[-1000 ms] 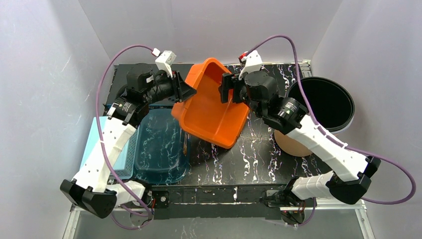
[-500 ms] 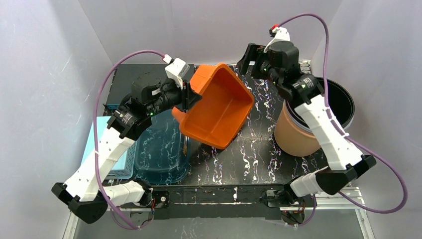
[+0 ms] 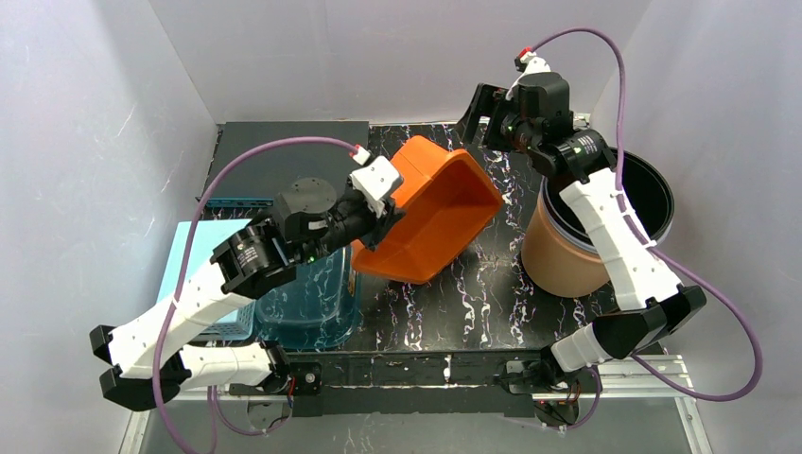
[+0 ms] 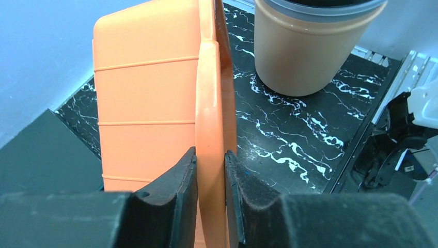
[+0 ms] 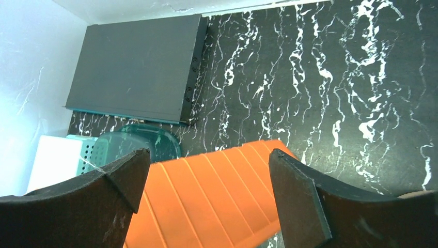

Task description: Turn the large container upside down

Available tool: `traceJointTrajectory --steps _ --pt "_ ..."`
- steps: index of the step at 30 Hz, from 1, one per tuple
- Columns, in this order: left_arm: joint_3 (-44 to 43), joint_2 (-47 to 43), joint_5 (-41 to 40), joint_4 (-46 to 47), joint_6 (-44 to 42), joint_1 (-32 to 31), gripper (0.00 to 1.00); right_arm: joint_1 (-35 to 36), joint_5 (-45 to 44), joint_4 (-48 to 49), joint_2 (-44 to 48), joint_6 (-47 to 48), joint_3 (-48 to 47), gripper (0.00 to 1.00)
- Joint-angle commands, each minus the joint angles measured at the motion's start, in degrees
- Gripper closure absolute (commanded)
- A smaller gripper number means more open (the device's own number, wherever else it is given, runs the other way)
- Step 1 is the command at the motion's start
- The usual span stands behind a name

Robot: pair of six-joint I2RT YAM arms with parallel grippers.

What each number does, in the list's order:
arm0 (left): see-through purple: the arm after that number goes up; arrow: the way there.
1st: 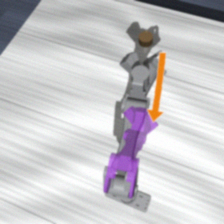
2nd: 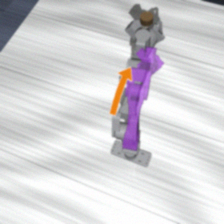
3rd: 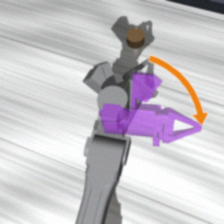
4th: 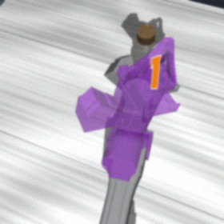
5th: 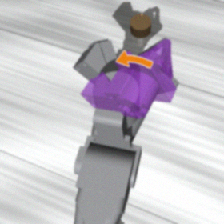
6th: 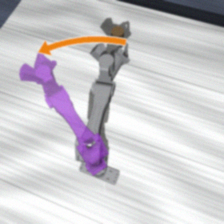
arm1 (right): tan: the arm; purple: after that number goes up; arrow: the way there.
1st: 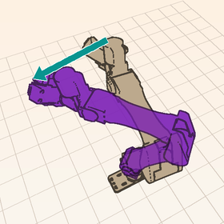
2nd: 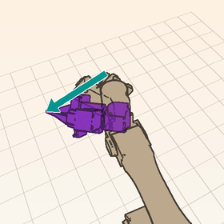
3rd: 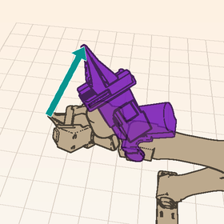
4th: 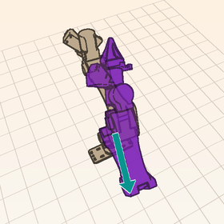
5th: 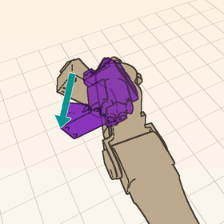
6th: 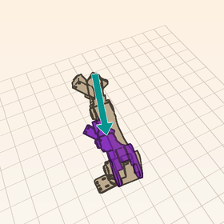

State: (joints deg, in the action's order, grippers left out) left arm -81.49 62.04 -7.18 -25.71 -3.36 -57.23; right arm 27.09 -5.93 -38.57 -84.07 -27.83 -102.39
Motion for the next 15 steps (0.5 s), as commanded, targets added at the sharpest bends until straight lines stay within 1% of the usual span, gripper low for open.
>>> traceJointTrajectory --steps 1,9,11,15 --pt "-0.1 -0.4 -11.1 -0.4 -7.3 -5.1 1.00 -0.7 -1.5 -2.6 -0.7 2.8 -5.3 0.07" --pt "1.6 0.4 -22.1 -0.3 -11.9 -17.1 1.00 -1.0 1.5 -2.3 -1.7 3.6 -4.4 0.07" --pt "2.5 0.5 -25.2 -0.3 -12.2 -19.1 1.00 -1.0 1.5 -1.9 -1.5 3.6 -3.9 0.07" --pt "4.3 0.5 -25.7 -0.1 -11.1 -20.7 1.00 -1.1 1.5 -1.6 -1.2 3.8 -3.4 0.07"
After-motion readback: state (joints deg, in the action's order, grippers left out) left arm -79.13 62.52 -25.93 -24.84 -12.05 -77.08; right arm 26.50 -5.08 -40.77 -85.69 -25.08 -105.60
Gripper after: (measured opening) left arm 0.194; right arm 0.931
